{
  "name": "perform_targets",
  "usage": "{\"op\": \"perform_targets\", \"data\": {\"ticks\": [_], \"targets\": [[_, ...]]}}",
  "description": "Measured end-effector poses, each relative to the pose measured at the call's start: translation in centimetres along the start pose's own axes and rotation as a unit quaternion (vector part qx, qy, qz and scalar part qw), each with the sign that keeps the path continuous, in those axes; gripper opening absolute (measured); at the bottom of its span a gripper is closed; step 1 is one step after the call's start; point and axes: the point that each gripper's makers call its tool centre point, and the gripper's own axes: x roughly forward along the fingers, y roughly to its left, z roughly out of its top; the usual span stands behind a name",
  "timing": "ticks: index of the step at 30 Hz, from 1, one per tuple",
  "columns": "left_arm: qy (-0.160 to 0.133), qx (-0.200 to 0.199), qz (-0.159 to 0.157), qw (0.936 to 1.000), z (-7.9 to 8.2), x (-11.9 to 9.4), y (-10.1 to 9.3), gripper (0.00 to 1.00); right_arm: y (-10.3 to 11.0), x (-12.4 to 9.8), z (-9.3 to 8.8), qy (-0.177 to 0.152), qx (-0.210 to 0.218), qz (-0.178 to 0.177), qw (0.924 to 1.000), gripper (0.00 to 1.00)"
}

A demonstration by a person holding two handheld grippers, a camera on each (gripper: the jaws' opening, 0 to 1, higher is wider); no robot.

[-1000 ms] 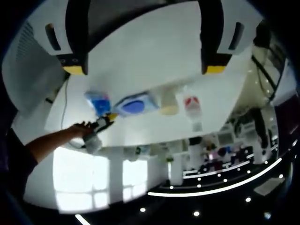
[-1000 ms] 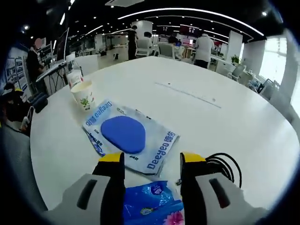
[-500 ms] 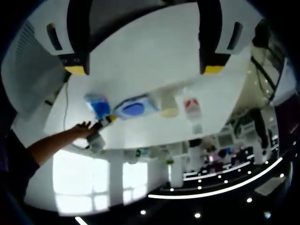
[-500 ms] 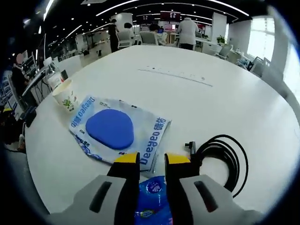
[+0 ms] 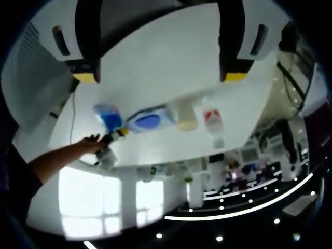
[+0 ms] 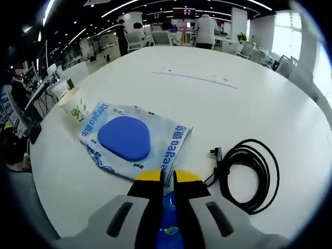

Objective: Arrange the tabletop items into an orderly group along one side of the table until the central work area is clear of visible clutter.

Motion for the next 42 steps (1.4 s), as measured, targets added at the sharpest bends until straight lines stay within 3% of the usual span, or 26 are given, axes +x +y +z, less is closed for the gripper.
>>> {"op": "perform_targets", "data": {"ticks": [11, 18, 32, 42], "targets": [[-0.001, 0.002, -0.001, 1.0000, 0.0, 0.0, 0.0, 0.92, -0.3, -1.3, 2.4, -0.038, -0.016, 0.004, 0.9992, 0.11], [-0.004, 0.002, 0.000, 1.0000, 0.1, 0.0, 0.0, 0.92, -1.6, -2.2, 3.5, -0.053, -0.028, -0.006, 0.9982, 0.17], [-0.007, 0.002, -0.001, 1.0000, 0.2, 0.0, 0.1, 0.93, -5.8, -2.0, 1.4, -0.024, -0.026, -0.040, 0.9986, 0.23], [0.003, 0.003, -0.001, 1.0000, -0.1, 0.1, 0.1, 0.92, -6.9, -0.7, 0.5, 0.001, 0.004, -0.045, 0.9990, 0.24]]}}
